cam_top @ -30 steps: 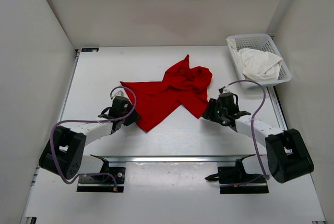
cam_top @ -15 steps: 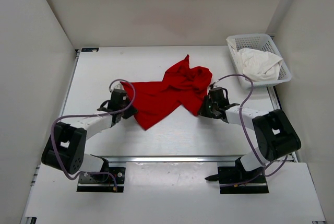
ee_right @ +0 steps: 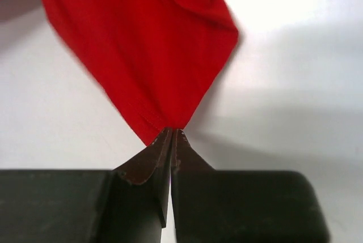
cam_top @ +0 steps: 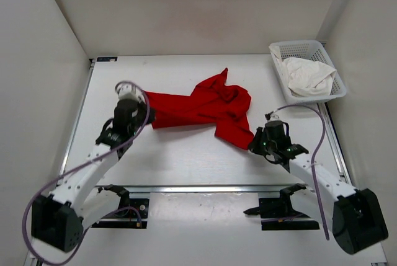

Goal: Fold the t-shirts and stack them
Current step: Flatten out the tshirt

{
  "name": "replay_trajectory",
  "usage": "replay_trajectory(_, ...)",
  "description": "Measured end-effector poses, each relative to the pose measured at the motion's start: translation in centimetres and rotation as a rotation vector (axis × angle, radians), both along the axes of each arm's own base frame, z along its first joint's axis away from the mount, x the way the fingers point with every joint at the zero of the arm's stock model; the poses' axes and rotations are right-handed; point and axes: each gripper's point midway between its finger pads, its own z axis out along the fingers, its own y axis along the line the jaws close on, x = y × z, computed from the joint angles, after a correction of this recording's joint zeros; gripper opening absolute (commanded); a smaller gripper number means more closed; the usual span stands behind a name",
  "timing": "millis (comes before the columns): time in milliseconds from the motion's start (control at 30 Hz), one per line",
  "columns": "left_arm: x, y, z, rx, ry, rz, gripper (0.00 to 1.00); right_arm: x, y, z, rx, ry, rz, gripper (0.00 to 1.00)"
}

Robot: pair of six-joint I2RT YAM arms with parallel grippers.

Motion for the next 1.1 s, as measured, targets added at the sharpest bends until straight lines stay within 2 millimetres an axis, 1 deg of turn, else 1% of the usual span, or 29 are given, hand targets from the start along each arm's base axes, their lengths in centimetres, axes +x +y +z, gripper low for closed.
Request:
replay_trajectory(33, -1.6, 0.8, -1.8, 0.011, 0.027, 0.004, 0.16, -1.0, -0.4, -0.5, 0.002, 0.012, -0.004, 0.00)
replay_trajectory(67, -3.3, 1.8, -4.0, 0.024, 0.064, 0.013, 0.33, -2.0, -0.8, -1.1, 0.002, 0.031, -0.009, 0.00)
replay_trajectory(133, -7.0, 3.6, -9.1, 0.061, 0.165, 0.027, 0.69, -3.5, -1.6, -2.1, 0.001, 0.067, -0.027, 0.00)
replay_trajectory(167, -8.6, 4.5, -11.2, 0.073, 0.217, 0.039, 0.74, -4.0, -1.9, -2.3, 0.004, 0.078, -0.035, 0.00)
replay_trajectory(200, -10.0, 5.3, -12.8, 0.071, 0.256, 0.057, 0.76, -4.2, -2.2, -2.4, 0.006, 0.087, -0.045, 0.01)
replay_trajectory(233, -11.0, 6.0, -13.7, 0.062, 0.280, 0.078, 0.79, -4.3, -2.3, -2.4, 0.009, 0.091, -0.050, 0.00)
replay_trajectory(267, -11.5, 6.6, -13.9, 0.049, 0.287, 0.100, 0.79, -4.3, -2.3, -2.4, 0.013, 0.091, -0.051, 0.00)
replay_trajectory(333, -11.5, 7.0, -13.1, 0.012, 0.263, 0.129, 0.79, -4.4, -2.2, -2.4, 0.016, 0.094, -0.046, 0.00)
replay_trajectory(367, -11.4, 6.8, -12.6, -0.007, 0.254, 0.131, 0.78, -4.4, -2.2, -2.4, 0.016, 0.095, -0.042, 0.00)
replay_trajectory(433, -11.4, 6.0, -12.6, -0.044, 0.269, 0.117, 0.73, -4.5, -2.0, -2.3, 0.016, 0.092, -0.037, 0.00)
replay_trajectory(467, -11.7, 5.2, -13.1, -0.073, 0.297, 0.104, 0.70, -4.5, -2.0, -2.3, 0.017, 0.091, -0.036, 0.01)
replay_trajectory(500, -12.0, 4.5, -13.6, -0.096, 0.317, 0.089, 0.58, -4.4, -2.0, -2.3, 0.018, 0.090, -0.036, 0.00)
replay_trajectory(533, -12.4, 3.6, -14.4, -0.130, 0.348, 0.077, 0.53, -4.4, -2.0, -2.2, 0.019, 0.089, -0.034, 0.00)
replay_trajectory(600, -13.5, 2.5, -15.9, -0.180, 0.399, 0.066, 0.53, -4.5, -1.8, -2.3, 0.019, 0.091, -0.025, 0.00)
replay_trajectory(667, -14.3, 2.4, -17.0, -0.225, 0.434, 0.087, 0.54, -4.6, -1.4, -2.4, 0.017, 0.093, -0.006, 0.00)
replay_trajectory(700, -14.4, 2.6, -17.0, -0.256, 0.432, 0.113, 0.58, -4.7, -1.1, -2.4, 0.017, 0.092, 0.009, 0.00)
replay_trajectory(733, -14.2, 2.8, -16.8, -0.276, 0.420, 0.130, 0.60, -4.8, -0.9, -2.4, 0.017, 0.091, 0.019, 0.00)
replay_trajectory(767, -13.8, 3.1, -16.4, -0.302, 0.396, 0.150, 0.64, -4.8, -0.7, -2.4, 0.017, 0.090, 0.026, 0.00)
replay_trajectory(800, -13.5, 3.4, -16.0, -0.324, 0.371, 0.169, 0.65, -4.8, -0.6, -2.4, 0.020, 0.090, 0.033, 0.00)
replay_trajectory(833, -13.2, 3.6, -15.9, -0.337, 0.356, 0.184, 0.63, -4.8, -0.5, -2.4, 0.023, 0.089, 0.036, 0.00)
replay_trajectory(900, -12.8, 3.8, -16.3, -0.339, 0.365, 0.201, 0.54, -4.7, -0.5, -2.5, 0.025, 0.095, 0.035, 0.00)
replay_trajectory(933, -12.9, 3.8, -16.7, -0.330, 0.381, 0.201, 0.55, -4.7, -0.5, -2.5, 0.024, 0.096, 0.034, 0.00)
replay_trajectory(1000, -13.0, 3.7, -17.3, -0.275, 0.411, 0.195, 0.61, -4.7, -0.6, -2.4, 0.019, 0.096, 0.029, 0.00)
replay_trajectory(1033, -12.7, 3.7, -17.2, -0.244, 0.414, 0.194, 0.66, -4.5, -0.7, -2.0, 0.018, 0.087, 0.022, 0.00)
replay_trajectory(1100, -11.1, 3.6, -15.6, -0.183, 0.397, 0.183, 0.70, -3.9, -0.9, -0.9, 0.028, 0.054, 0.010, 0.00)
